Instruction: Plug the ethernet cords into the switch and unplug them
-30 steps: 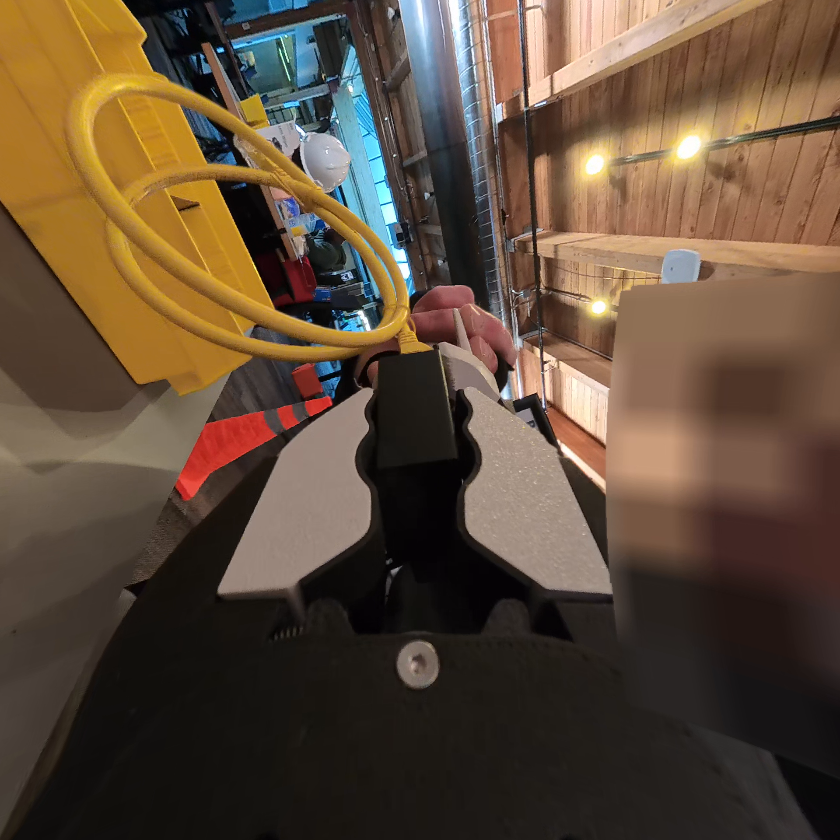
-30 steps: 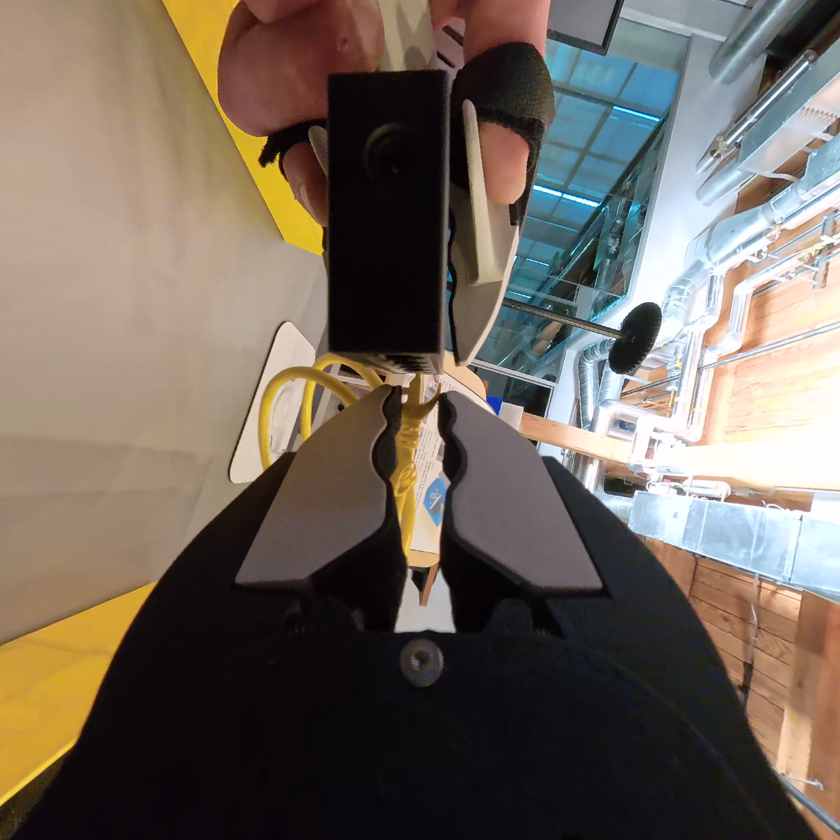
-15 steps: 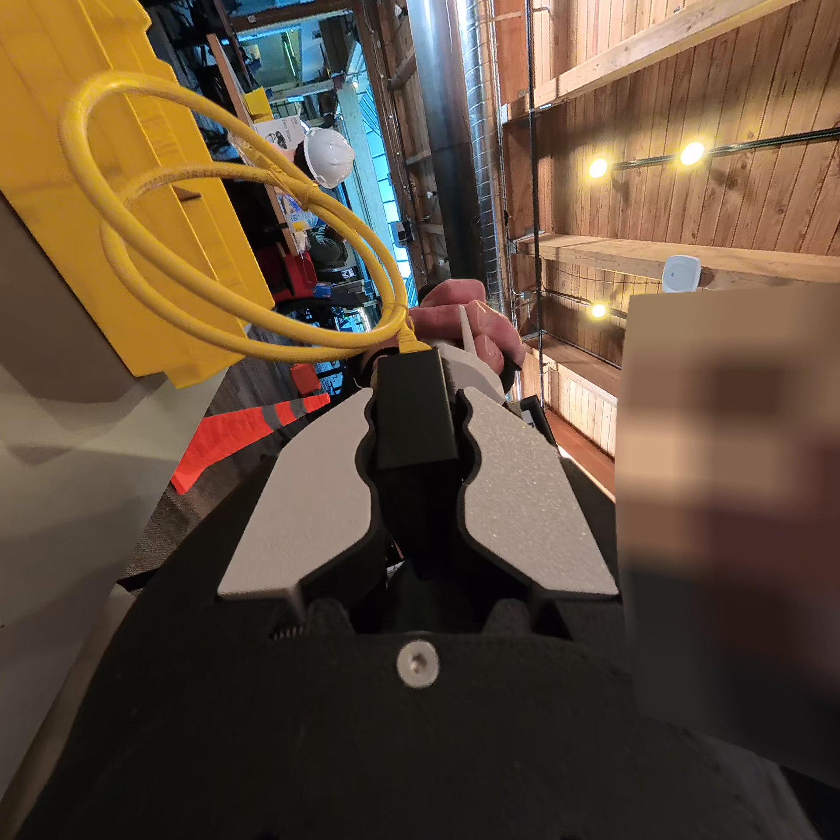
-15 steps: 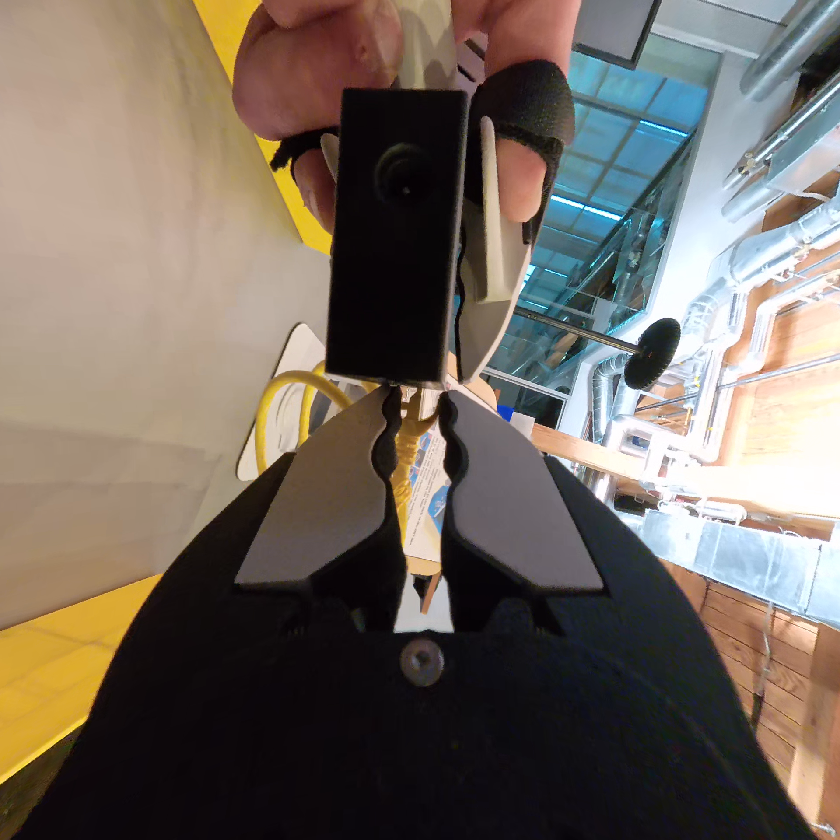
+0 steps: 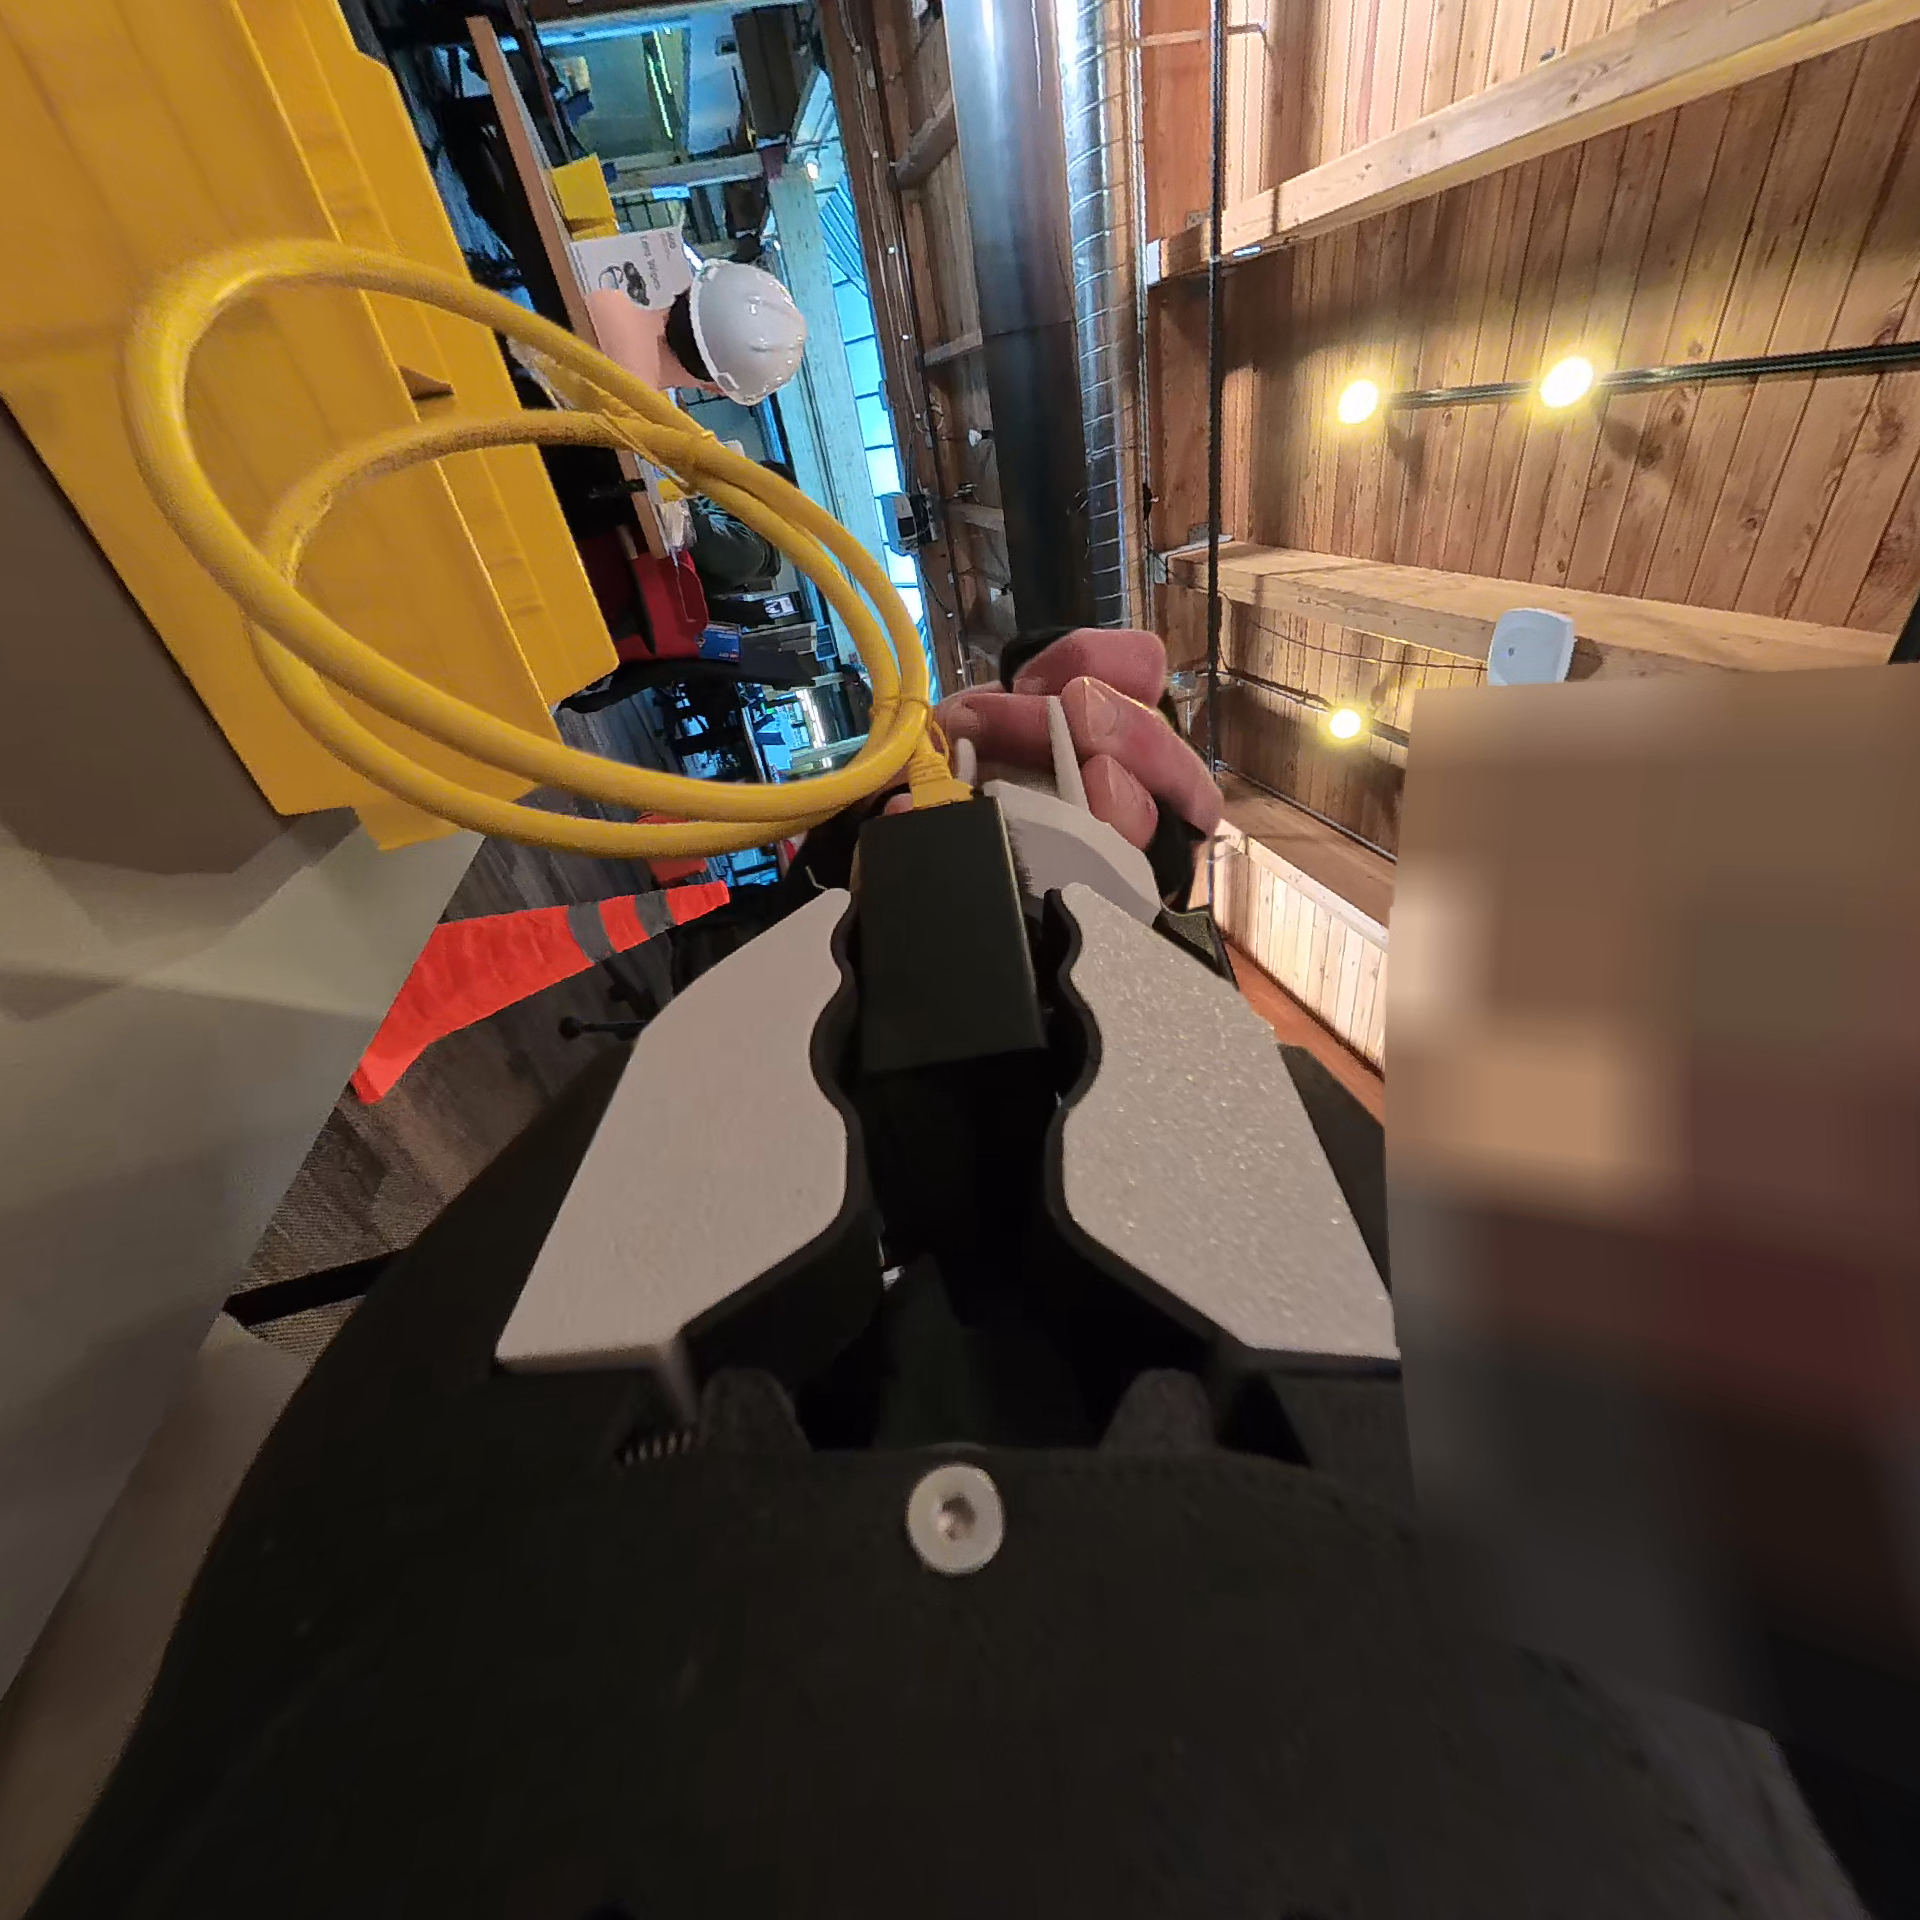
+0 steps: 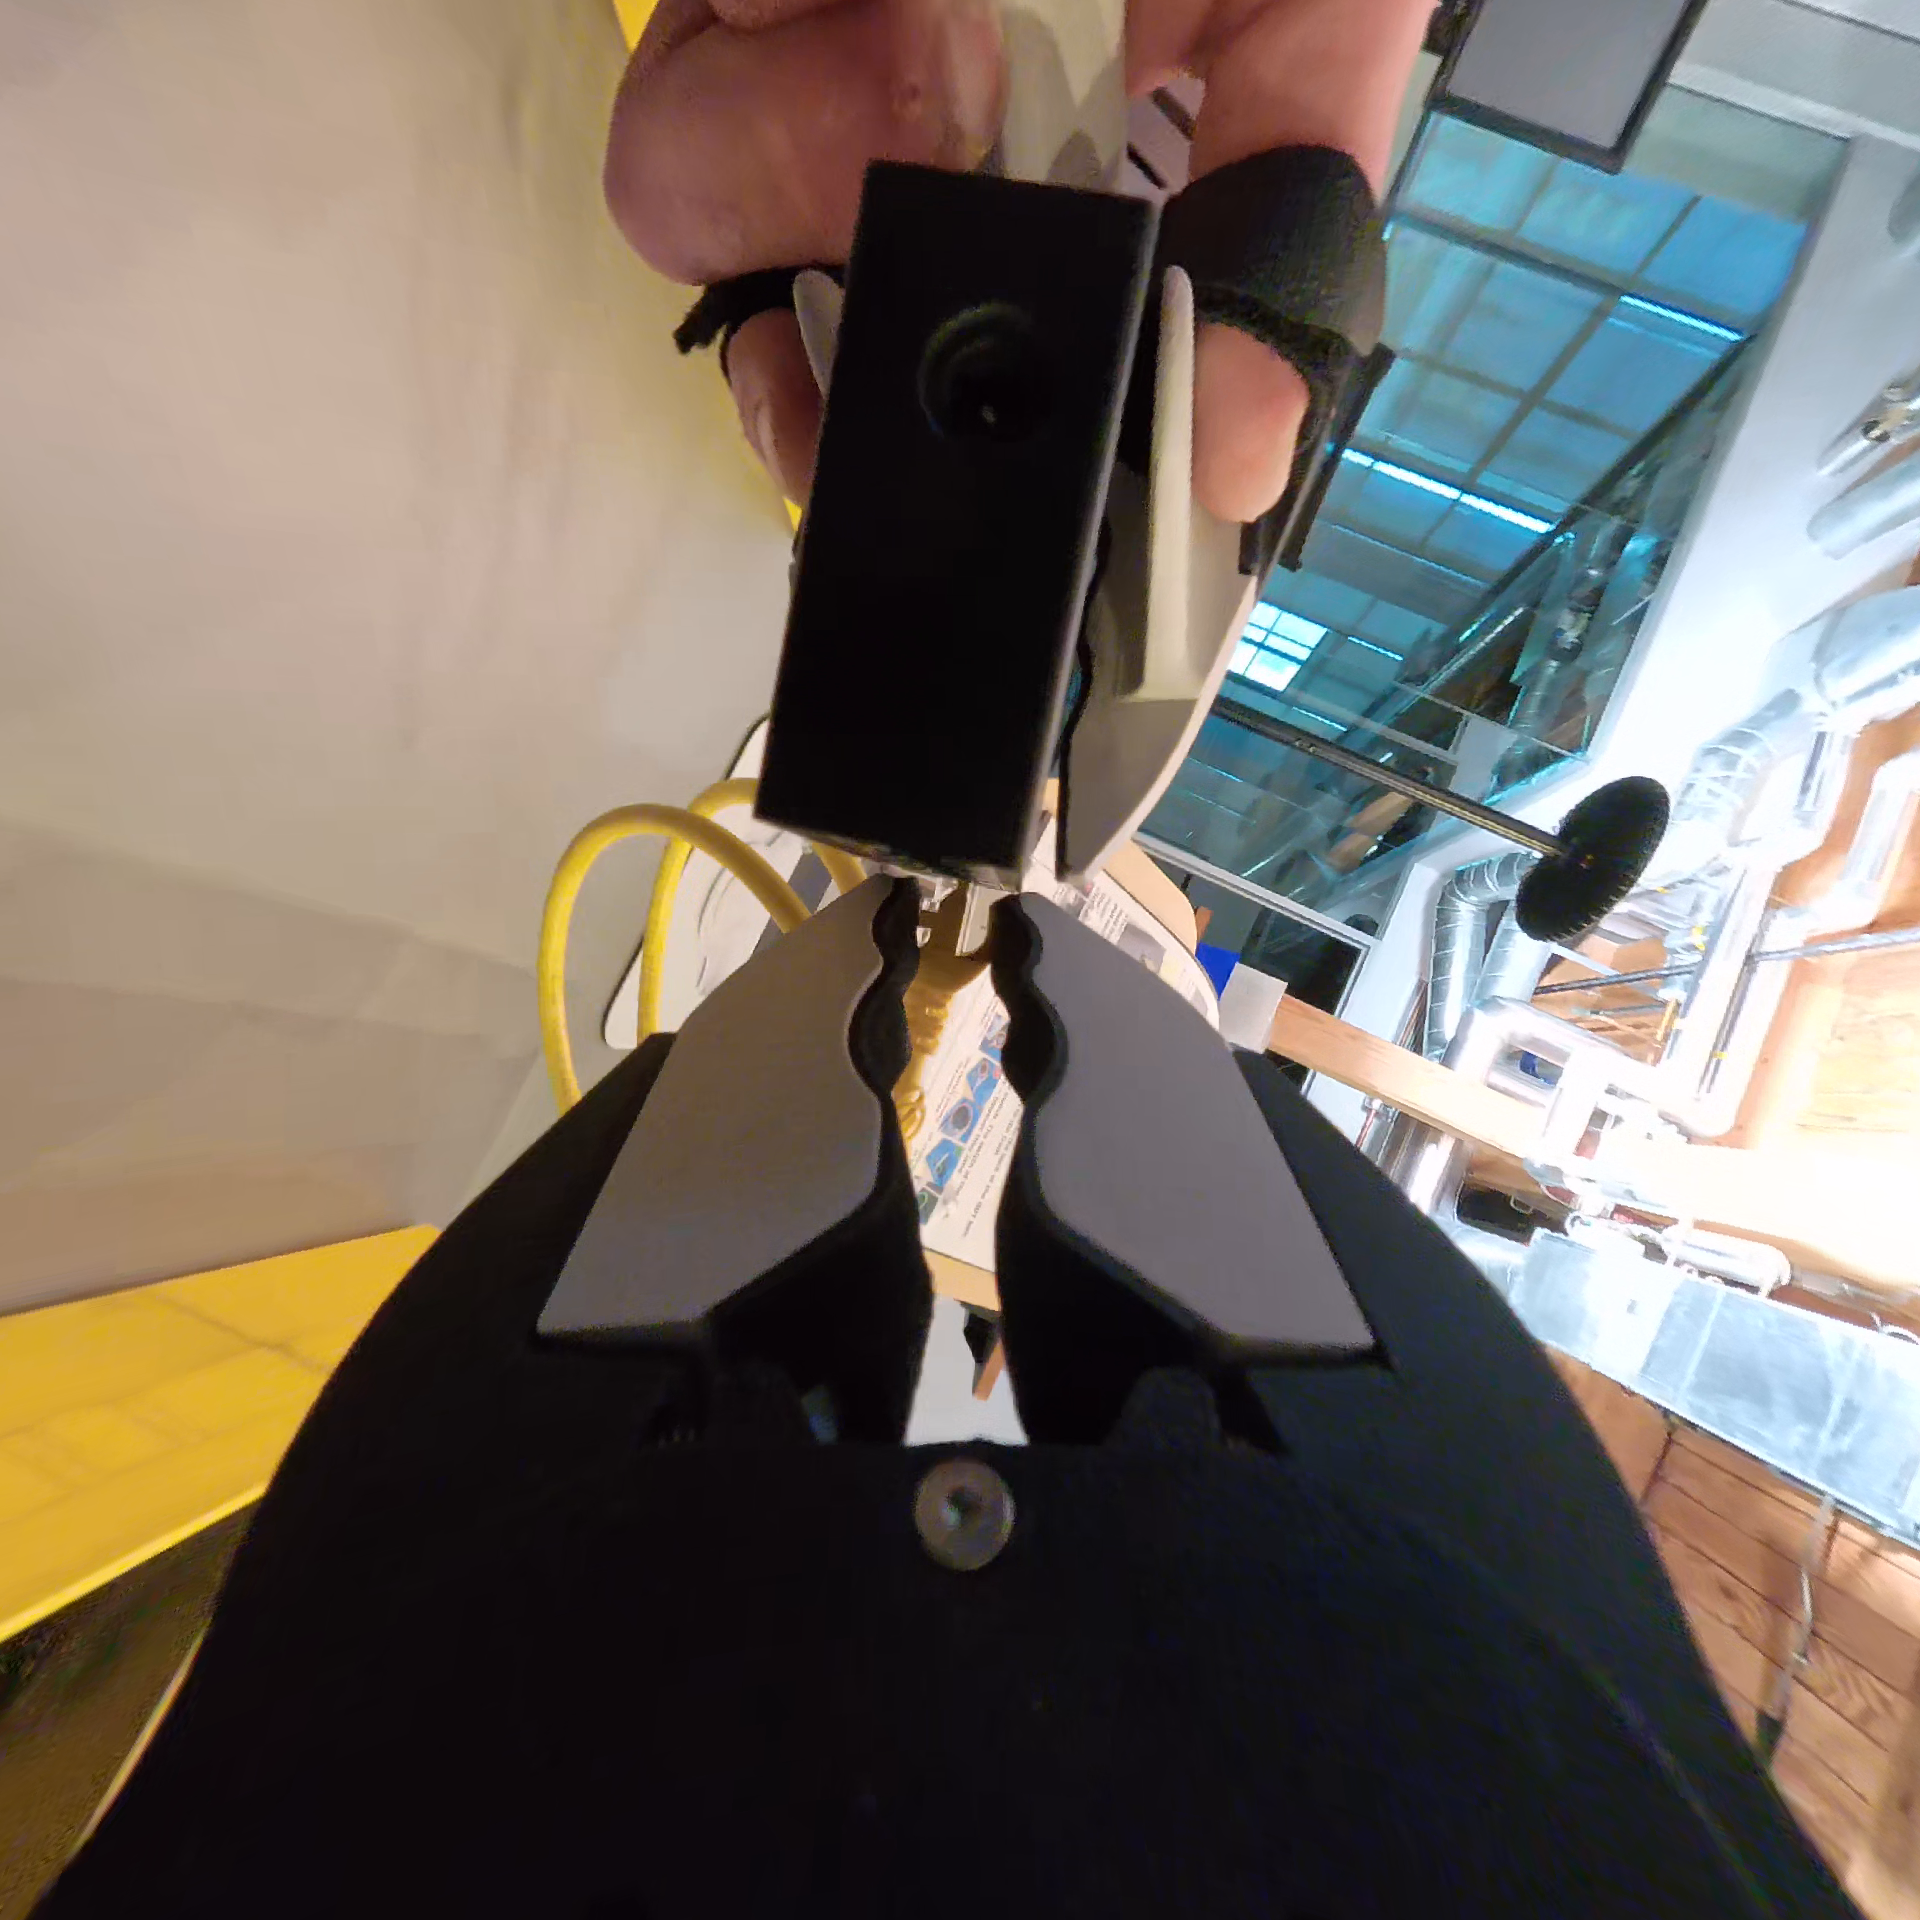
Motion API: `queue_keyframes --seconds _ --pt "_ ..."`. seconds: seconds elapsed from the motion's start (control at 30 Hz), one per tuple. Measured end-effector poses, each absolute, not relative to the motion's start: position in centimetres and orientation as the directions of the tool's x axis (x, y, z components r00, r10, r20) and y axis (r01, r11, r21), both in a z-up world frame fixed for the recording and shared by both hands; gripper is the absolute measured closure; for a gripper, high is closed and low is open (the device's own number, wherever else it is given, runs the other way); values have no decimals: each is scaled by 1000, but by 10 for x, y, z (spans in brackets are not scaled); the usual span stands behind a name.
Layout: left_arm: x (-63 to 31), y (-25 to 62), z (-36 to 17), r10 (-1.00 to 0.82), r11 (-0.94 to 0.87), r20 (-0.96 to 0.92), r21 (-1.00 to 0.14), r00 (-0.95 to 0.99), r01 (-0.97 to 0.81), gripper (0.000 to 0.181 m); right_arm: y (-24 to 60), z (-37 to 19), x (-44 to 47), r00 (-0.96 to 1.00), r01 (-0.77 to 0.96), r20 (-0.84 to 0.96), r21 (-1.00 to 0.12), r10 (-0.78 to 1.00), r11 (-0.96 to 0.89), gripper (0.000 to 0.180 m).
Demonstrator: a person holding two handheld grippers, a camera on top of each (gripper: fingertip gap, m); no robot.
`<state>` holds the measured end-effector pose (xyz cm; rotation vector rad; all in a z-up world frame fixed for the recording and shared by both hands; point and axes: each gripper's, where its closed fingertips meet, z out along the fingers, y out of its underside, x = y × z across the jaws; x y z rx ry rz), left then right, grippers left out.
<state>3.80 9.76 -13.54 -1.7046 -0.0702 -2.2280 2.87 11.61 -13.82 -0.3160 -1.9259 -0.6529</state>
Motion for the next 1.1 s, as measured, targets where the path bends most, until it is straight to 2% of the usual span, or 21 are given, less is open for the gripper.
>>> queue_keyframes --seconds 0.2,0.33,0.37,0.4,0.43,0.5,0.57,0.63,0.87,1.03,1.1 --pt "39 98 -138 -221 -945 948 -151 -228 289 150 116 -142 31 -515 491 857 318 -24 811 167" --pt "38 100 -143 -216 -943 950 -143 -226 301 150 118 -147 30 -504 502 863 259 36 826 167" --pt "38 98 -142 -226 -943 946 -152 -232 297 149 117 -147 30 -482 503 871 189 93 843 167" --pt "39 96 -137 -237 -945 935 -159 -263 286 149 114 -143 30 -435 499 882 69 181 864 167" --pt "40 97 -134 -248 -942 934 -170 -257 290 149 115 -138 31 -408 499 893 44 189 866 167" --pt "37 98 -130 -269 -936 930 -191 -250 297 151 114 -133 28 -375 481 926 149 49 864 166" --pt "38 98 -135 -248 -941 937 -173 -244 289 151 113 -137 28 -392 454 920 182 12 872 166" --pt "38 97 -133 -246 -943 933 -168 -262 286 151 111 -136 29 -399 425 913 262 -80 866 164" --pt "37 99 -132 -261 -938 936 -188 -235 292 151 106 -132 31 -420 405 897 324 -141 855 168" --pt "38 98 -137 -259 -940 942 -193 -216 283 151 105 -138 31 -468 405 880 300 -87 864 170" --pt "36 99 -135 -280 -932 938 -215 -203 291 151 102 -136 29 -466 403 882 283 -71 870 180"
